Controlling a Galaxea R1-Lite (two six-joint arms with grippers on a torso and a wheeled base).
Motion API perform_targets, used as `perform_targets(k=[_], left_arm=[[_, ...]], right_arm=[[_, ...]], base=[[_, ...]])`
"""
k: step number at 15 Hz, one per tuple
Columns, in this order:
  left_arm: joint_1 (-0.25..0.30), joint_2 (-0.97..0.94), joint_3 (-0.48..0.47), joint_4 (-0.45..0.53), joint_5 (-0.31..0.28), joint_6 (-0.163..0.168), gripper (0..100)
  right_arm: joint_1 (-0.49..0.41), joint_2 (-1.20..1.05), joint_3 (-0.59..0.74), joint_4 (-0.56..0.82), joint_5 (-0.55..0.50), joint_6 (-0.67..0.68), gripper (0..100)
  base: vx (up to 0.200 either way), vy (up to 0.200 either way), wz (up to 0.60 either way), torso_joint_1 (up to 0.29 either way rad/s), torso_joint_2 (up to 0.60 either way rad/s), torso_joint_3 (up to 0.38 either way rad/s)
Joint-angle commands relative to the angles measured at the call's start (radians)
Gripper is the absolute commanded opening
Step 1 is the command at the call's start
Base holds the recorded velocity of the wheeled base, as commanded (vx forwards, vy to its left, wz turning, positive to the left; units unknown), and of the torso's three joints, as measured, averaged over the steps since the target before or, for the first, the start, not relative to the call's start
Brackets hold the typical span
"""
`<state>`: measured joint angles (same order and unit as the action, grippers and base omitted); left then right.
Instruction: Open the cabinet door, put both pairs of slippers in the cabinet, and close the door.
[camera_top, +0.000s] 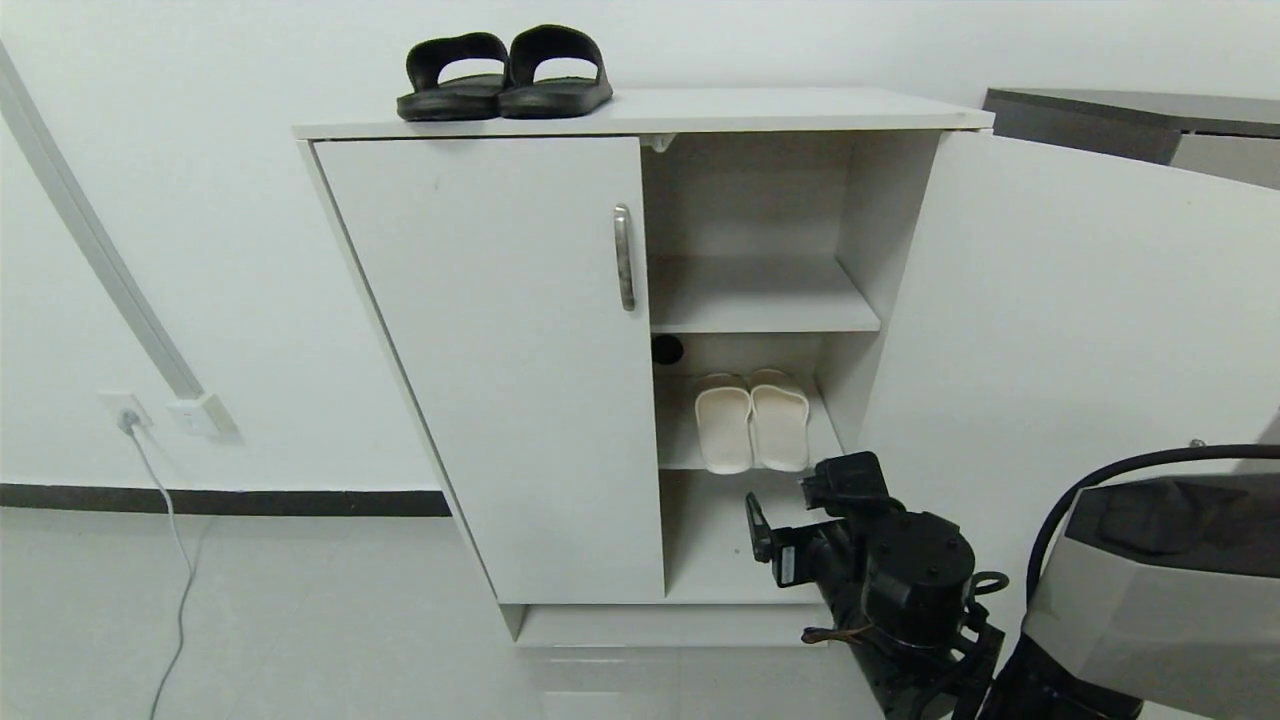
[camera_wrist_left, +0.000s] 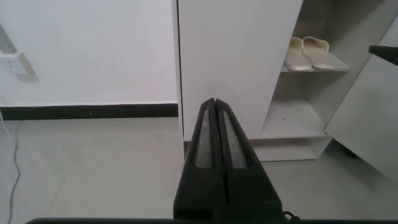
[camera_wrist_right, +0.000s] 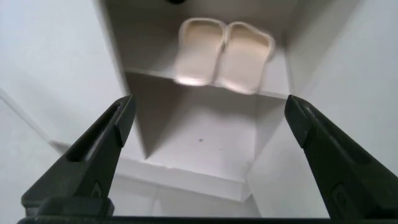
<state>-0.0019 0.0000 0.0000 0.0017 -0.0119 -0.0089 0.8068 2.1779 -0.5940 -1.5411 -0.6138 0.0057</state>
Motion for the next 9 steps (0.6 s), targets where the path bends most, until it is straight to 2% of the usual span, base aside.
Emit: perform_targets(k=[1,3,9], left_arm=[[0.0,0.002,0.0,0.0,0.0,0.0,0],[0.0,0.002,0.0,0.0,0.0,0.0,0],[0.0,0.002,0.0,0.0,0.0,-0.002,0]], right_arm=[[0.002,0.002,0.0,-0.001,0.0,0.0,100],[0.002,0.003,0.008,-0.011,0.003,0.0,100],[0.002,0.003,0.011,-0.011,0.003,0.0,100]], base=[[0.0,0.0,0.0,0.0,0.0,0.0],[0.0,0.0,0.0,0.0,0.0,0.0],[0.0,0.2,0.0,0.004,0.0,0.004]])
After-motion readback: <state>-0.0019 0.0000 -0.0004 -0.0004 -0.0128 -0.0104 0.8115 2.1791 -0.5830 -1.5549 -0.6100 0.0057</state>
